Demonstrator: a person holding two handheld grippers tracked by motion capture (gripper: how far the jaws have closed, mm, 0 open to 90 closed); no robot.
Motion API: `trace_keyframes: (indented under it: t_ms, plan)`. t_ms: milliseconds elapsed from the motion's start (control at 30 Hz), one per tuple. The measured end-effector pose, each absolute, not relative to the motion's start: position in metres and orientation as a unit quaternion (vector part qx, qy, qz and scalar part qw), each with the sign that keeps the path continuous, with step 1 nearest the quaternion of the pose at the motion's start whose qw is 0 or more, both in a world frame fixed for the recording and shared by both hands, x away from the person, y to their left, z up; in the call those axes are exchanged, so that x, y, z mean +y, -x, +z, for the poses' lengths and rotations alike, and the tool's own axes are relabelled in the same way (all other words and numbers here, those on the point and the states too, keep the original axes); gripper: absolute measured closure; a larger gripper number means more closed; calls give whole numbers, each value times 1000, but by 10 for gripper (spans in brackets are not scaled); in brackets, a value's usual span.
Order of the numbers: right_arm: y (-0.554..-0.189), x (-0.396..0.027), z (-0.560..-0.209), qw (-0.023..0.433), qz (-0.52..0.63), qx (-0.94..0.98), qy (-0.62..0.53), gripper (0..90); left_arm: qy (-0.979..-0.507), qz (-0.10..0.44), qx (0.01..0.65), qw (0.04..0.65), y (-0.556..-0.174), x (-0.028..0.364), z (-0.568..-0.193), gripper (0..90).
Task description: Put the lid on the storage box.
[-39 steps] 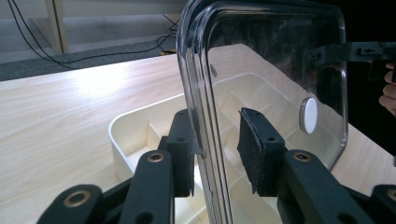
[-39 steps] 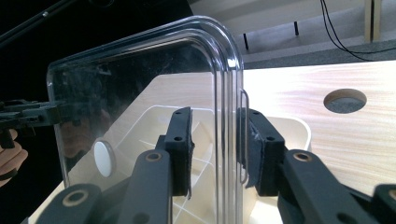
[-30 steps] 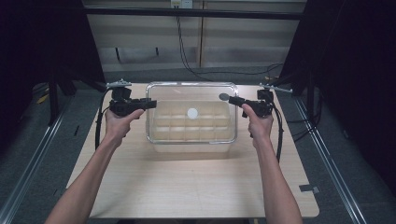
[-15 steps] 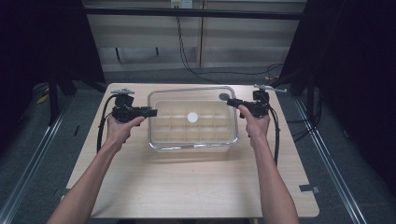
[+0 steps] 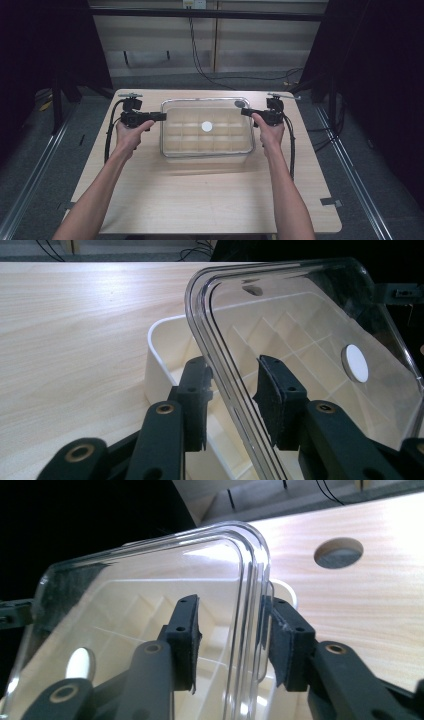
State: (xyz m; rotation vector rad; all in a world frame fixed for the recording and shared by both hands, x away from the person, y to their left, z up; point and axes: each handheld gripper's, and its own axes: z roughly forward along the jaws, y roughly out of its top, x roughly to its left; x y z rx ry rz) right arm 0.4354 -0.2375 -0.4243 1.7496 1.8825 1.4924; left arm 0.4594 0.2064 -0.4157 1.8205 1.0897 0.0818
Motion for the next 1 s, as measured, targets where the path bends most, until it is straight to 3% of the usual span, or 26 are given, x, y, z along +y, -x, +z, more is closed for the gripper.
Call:
trace_keyframes:
  t_ms: [400,1000]
  plan:
    - [-446,-230,-440,86,458,646,-605,493,-735,-4,467,492,-479,206,-433,640]
    - [-451,-221,-449,104,420,660,-614,406,-734,-11,480,480,-493,201,-443,604]
